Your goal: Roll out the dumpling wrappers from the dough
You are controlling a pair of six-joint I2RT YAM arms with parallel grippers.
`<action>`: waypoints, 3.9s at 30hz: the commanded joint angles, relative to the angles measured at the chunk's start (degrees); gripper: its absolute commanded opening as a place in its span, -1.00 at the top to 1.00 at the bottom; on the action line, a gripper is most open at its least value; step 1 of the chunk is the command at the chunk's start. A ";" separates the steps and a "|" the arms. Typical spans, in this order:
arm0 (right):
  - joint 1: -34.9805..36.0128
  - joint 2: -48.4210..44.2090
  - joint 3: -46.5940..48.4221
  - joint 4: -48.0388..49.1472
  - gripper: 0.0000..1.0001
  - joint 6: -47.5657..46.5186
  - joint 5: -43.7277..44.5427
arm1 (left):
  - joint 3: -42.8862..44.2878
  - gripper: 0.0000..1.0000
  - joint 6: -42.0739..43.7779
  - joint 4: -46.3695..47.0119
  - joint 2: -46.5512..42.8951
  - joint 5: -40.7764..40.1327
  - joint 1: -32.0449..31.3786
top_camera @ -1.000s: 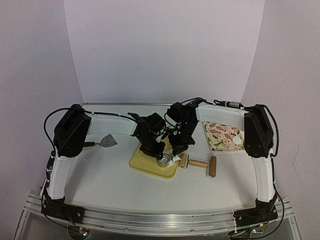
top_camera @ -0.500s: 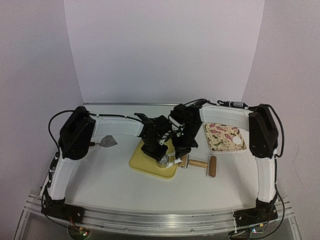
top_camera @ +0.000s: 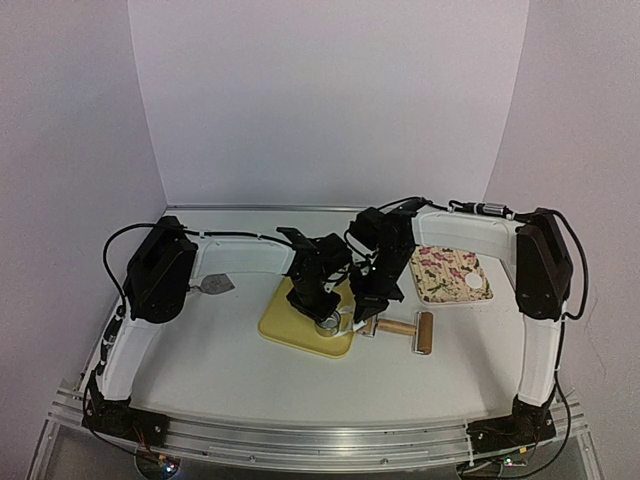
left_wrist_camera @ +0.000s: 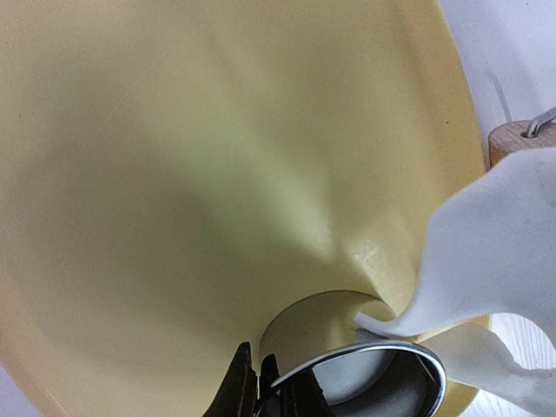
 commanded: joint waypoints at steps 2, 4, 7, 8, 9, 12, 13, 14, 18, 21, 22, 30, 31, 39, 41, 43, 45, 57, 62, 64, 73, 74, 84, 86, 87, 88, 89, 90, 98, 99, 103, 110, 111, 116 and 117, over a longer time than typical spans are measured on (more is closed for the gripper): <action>0.37 -5.60 -0.48 -1.70 1.00 1.68 -3.32 | 1.90 0.86 0.19 -1.92 1.76 -1.87 -0.33; 0.37 -6.29 -0.26 -1.81 1.00 2.27 -3.87 | 1.98 0.86 0.11 -1.96 1.93 -2.04 -0.36; 0.37 -7.47 -0.29 -1.95 1.00 3.22 -4.50 | 2.06 0.86 -0.13 -1.96 2.04 -2.14 -0.42; 0.37 -7.94 -0.29 -2.16 1.00 3.53 -4.04 | 2.03 0.86 -0.25 -1.95 1.99 -2.20 -0.42; 0.37 -8.57 -0.13 -2.57 1.00 3.62 -2.63 | 2.04 0.85 -0.53 -2.00 1.84 -2.37 -0.40; 0.27 -9.81 2.53 -4.26 1.00 3.74 3.51 | 0.64 0.67 -1.23 0.00 -0.08 -1.73 -0.42; 0.24 -10.11 3.98 -5.07 1.00 3.79 5.97 | -0.22 0.58 -1.45 1.29 -0.98 -1.17 -0.42; 0.13 -10.18 5.20 -5.57 1.00 3.87 8.66 | -0.88 0.47 -1.62 2.39 -2.13 -0.63 -0.42; -3.08 -8.95 9.57 -6.81 1.00 3.44 12.52 | -1.61 0.24 -3.09 5.30 -4.71 1.17 -0.33; -6.12 -6.07 13.70 -6.85 1.00 0.88 11.09 | -1.88 0.06 -4.57 6.31 -6.18 1.95 -0.33; -6.53 -5.04 15.90 -6.81 1.00 -0.18 10.75 | -2.06 -0.01 -4.96 6.42 -6.81 1.78 -0.33; -9.00 10.35 34.22 -7.11 1.00 -6.20 4.78 | -9.40 -0.41 -10.26 10.39 -17.12 -0.88 0.89; -9.03 12.11 35.85 -7.20 1.00 -6.52 4.31 | -10.70 -0.44 -11.13 11.13 -18.66 -0.51 1.24; -9.03 21.91 42.71 -7.19 0.23 -8.69 2.67 | -21.14 -0.51 -15.87 15.15 -26.13 8.13 6.48; -9.03 20.94 42.30 -7.22 -0.11 -9.63 4.25 | -22.62 -0.54 -16.52 16.40 -26.86 11.31 7.86; -9.03 17.97 40.01 -7.27 -0.24 -10.98 7.18 | -23.63 -0.55 -17.14 17.64 -27.16 13.81 8.81; -8.84 14.46 36.96 -7.43 -0.29 -12.93 11.24 | -24.37 -0.56 -17.53 18.78 -27.50 14.87 9.44; -5.59 8.19 30.94 -1.32 -0.33 -18.27 2.19 | -29.73 -0.59 -15.04 30.81 -28.70 20.02 11.12; -5.57 11.17 37.18 0.01 -0.38 -10.81 3.17 | -39.38 -0.63 -15.58 52.65 -31.46 21.12 11.28; -5.59 12.35 38.50 0.38 -0.38 -6.85 1.59 | -41.99 -0.65 -15.12 60.13 -31.73 20.97 11.28; -5.58 10.98 34.40 7.20 -0.36 8.35 -4.99 | -43.81 -0.67 -15.16 75.04 -28.28 19.01 11.26; -5.58 10.95 34.28 7.47 -0.37 9.25 -5.52 | -43.66 -0.67 -15.52 76.32 -27.72 19.11 11.27; -5.60 10.81 33.46 9.08 -0.35 13.22 -8.02 | -38.11 -0.17 -16.86 75.55 -22.01 22.82 11.32; -5.60 10.81 33.17 9.63 -0.34 13.95 -8.95 | -37.41 0.01 -17.36 76.42 -21.32 23.40 11.36; -5.61 10.80 32.82 10.06 -0.33 14.35 -9.32 | -36.87 0.08 -17.52 76.76 -20.92 23.56 11.37; -5.61 10.78 32.53 10.39 -0.33 14.54 -9.56 | -36.16 0.12 -17.69 76.79 -20.62 23.66 11.36; -5.57 10.82 32.34 10.61 -0.32 14.70 -9.76 | -35.59 0.16 -17.79 76.78 -20.19 23.71 11.36; -5.56 10.81 32.20 10.77 -0.32 14.81 -9.88 | -35.09 0.19 -17.88 76.59 -19.89 23.48 11.38; -5.60 10.86 31.59 11.14 -0.32 15.05 -9.73 | -33.94 0.85 -17.98 71.58 -18.92 19.86 11.70; -5.61 10.81 31.46 11.14 -0.31 14.98 -9.48 | -34.08 0.90 -18.03 70.33 -18.96 19.74 11.75; -5.61 10.08 30.41 11.14 -0.32 14.44 -7.58 | -35.57 0.94 -19.17 67.25 -19.45 19.22 12.40; -5.66 7.77 26.92 10.94 -0.36 12.81 -2.54 | -32.01 0.20 -18.70 59.42 -17.45 20.41 13.11; -5.66 7.31 26.04 10.95 -0.36 12.59 -1.83 | -31.31 0.08 -18.32 58.31 -17.33 20.43 13.11; -5.63 4.16 20.73 10.93 -0.36 10.51 2.38 | -31.30 -0.39 -16.20 55.54 -18.90 19.36 13.12; -5.68 3.61 19.77 10.90 -0.36 9.89 3.26 | -30.90 -0.47 -15.43 53.93 -19.30 18.05 13.13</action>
